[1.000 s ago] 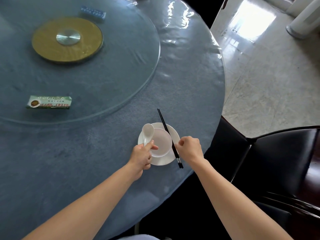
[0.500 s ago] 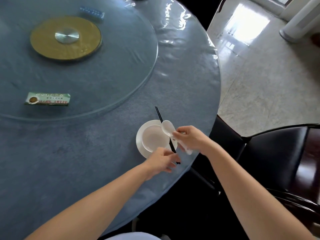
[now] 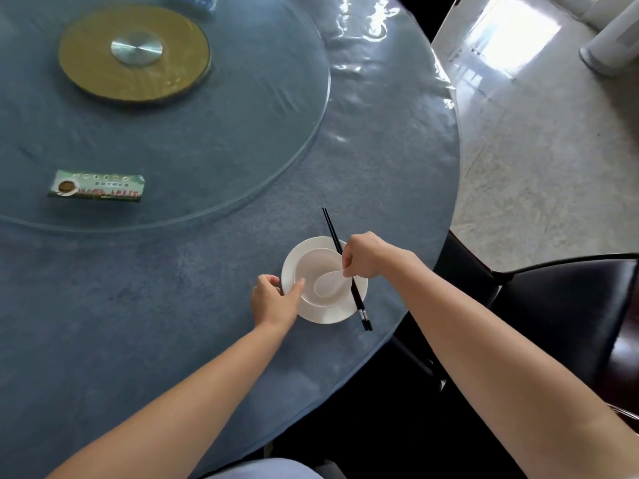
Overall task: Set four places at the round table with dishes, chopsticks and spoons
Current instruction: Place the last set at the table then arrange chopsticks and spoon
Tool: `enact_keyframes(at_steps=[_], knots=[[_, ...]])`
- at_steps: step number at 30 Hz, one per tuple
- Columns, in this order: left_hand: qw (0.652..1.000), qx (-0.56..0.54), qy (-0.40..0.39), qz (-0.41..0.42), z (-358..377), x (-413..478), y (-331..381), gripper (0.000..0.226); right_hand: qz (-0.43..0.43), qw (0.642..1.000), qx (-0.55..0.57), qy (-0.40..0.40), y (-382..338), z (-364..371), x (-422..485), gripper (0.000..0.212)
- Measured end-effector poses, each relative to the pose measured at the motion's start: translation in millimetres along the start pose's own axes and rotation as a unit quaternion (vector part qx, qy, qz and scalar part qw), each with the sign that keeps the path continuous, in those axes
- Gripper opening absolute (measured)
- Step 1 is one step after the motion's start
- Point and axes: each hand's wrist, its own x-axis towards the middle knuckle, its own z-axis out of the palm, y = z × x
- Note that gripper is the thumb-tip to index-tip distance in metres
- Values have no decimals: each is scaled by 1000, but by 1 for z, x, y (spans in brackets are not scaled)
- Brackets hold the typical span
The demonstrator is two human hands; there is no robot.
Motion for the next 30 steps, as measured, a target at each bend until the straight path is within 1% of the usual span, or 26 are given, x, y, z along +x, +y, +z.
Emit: enact_keyframes(at_steps=[2,4,5,6,9,13,16,26,30], knots=[[997,-57,-16,-41,3,-1,-2,39,-5,1000,-13,-8,-2,-1,3,13],[985,-135,-30,-107,6,-2,-3,25,-7,1000,-14,-10,-2,-3,7,12],[978,-157,-33,-130,7,-2,-4,18,-8,1000,-13,-9,-1,-4,9,10],[974,-168,-36,-146,7,-2,-5,13,-9,1000,-12,-9,-1,-6,11,9],[968,-170,-61,-176,7,-1,-9,9,-9,1000,-8,-8,-3,-10,15,15],[969,-140,-87,-185,7,3,-14,9,-12,1000,2,22,-6,-11,21,21],[970,-122,-93,-186,8,6,-17,10,-16,998,10,53,-5,-7,20,20],[972,-111,-94,-182,9,4,-17,11,13,992,56,109,8,7,5,13],[972,-116,-105,-178,7,-1,-17,9,14,986,82,146,10,16,1,16]])
